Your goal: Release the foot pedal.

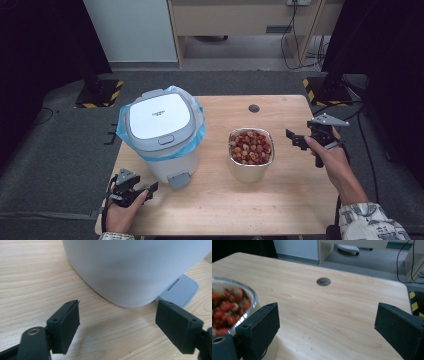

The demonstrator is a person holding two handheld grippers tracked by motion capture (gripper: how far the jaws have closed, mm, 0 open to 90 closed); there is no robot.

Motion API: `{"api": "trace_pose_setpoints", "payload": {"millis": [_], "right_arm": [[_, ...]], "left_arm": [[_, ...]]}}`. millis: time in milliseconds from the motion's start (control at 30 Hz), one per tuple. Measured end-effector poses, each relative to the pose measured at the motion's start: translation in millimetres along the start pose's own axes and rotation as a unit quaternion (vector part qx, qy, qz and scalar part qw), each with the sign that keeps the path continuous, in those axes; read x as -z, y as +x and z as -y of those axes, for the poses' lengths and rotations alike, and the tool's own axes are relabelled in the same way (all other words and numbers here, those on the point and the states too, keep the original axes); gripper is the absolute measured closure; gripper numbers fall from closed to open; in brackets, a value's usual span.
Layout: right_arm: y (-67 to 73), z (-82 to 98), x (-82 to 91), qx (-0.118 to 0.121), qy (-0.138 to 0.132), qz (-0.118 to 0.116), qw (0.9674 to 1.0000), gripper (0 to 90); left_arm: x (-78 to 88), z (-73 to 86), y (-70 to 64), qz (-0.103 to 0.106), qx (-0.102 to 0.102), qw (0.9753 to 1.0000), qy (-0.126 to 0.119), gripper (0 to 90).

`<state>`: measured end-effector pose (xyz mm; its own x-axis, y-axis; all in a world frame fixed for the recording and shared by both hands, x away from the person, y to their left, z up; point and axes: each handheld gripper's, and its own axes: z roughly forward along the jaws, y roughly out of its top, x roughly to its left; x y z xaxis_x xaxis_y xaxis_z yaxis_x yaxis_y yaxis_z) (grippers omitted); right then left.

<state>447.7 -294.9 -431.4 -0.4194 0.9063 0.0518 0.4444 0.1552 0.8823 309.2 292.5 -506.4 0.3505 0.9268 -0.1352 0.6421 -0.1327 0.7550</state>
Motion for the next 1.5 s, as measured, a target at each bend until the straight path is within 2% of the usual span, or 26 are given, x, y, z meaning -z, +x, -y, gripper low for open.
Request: {"api": "trace_pose_setpoints", "payload": {"millis": [333, 433, 700, 833, 933, 1033, 1100, 1200, 1500], "right_arm": [[1.5, 37.5, -7.7, -0.013, 0.029, 0.007, 0.9995, 7.1], [3.5, 45.9, -10.5, -0.005, 0.042, 0.011, 0.9990, 7.2], [3.6, 62.0, -21.7, -0.006, 0.064, 0.023, 0.9976, 7.4], [2.2, 71.7, -29.4, -0.011, 0.083, 0.040, 0.9957, 7.4], [3.4, 77.5, -36.0, 0.005, 0.120, 0.058, 0.9910, 7.2], [5.0, 84.1, -38.6, 0.001, 0.122, 0.060, 0.9907, 7.2], [5.8, 90.1, -40.8, 0.000, 0.127, 0.059, 0.9901, 7.2], [8.3, 99.2, -44.9, -0.007, 0.142, 0.052, 0.9884, 4.6], [12.7, 101.9, -40.4, -0.006, 0.144, 0.053, 0.9882, 3.9]], "left_arm": [[-1.2, 1.2, 3.2, -0.013, -0.007, 0.9999, -0.004, 13.4], [-2.1, 1.7, 4.1, -0.018, -0.013, 0.9997, -0.004, 12.8], [-11.3, 2.4, 10.5, -0.034, -0.014, 0.9993, 0.009, 12.7], [-18.7, 2.6, 16.6, -0.047, -0.020, 0.9985, 0.020, 12.8], [-24.3, 3.4, 21.5, -0.058, -0.028, 0.9976, 0.028, 12.9], [-29.0, 4.1, 23.4, -0.058, -0.036, 0.9971, 0.034, 12.9], [-30.8, 4.6, 23.1, -0.052, -0.033, 0.9975, 0.036, 12.8], [-32.6, 5.5, 21.9, -0.056, -0.046, 0.9968, 0.034, 11.5], [-34.5, 5.8, 21.1, -0.054, -0.048, 0.9967, 0.036, 6.3]]}}
